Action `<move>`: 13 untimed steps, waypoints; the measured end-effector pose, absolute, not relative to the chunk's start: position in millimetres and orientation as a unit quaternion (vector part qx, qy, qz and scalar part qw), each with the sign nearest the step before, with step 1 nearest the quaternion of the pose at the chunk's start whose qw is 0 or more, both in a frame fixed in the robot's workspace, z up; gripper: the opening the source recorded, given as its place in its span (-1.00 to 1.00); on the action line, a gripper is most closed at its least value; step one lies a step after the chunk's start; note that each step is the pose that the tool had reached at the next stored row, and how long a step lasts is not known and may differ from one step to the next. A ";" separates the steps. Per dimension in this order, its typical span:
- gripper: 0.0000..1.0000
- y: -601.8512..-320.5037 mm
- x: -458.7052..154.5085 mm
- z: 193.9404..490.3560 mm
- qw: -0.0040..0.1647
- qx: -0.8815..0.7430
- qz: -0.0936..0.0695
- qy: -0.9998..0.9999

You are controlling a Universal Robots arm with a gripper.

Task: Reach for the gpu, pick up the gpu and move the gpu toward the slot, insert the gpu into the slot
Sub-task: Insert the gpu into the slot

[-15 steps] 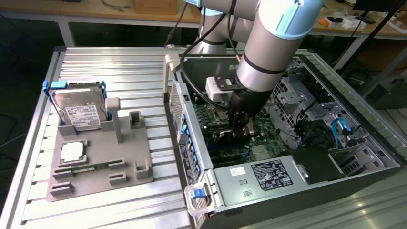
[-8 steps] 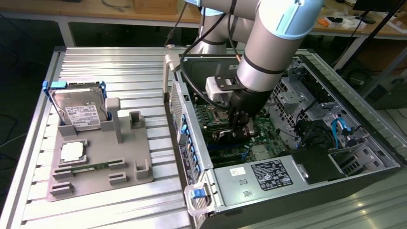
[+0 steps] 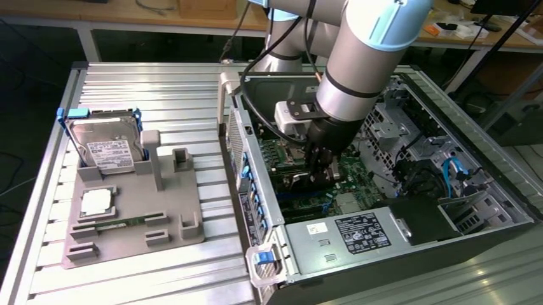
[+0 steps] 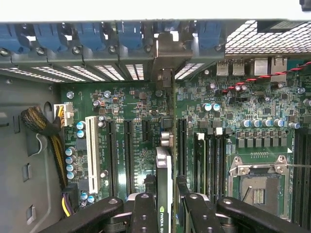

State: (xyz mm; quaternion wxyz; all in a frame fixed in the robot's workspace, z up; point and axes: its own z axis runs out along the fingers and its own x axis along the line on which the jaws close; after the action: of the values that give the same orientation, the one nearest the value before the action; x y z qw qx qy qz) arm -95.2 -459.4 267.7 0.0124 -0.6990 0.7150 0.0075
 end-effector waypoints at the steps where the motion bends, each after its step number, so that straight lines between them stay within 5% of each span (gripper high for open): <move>1: -0.47 -459.5 -95.2 267.7 0.012 -0.699 0.007 0.715; 13: -0.47 -461.4 -95.2 266.9 0.012 -0.699 0.007 0.715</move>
State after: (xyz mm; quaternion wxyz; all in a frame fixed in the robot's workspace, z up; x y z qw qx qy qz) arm -95.2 -461.4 266.9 0.0122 -0.6990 0.7150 0.0074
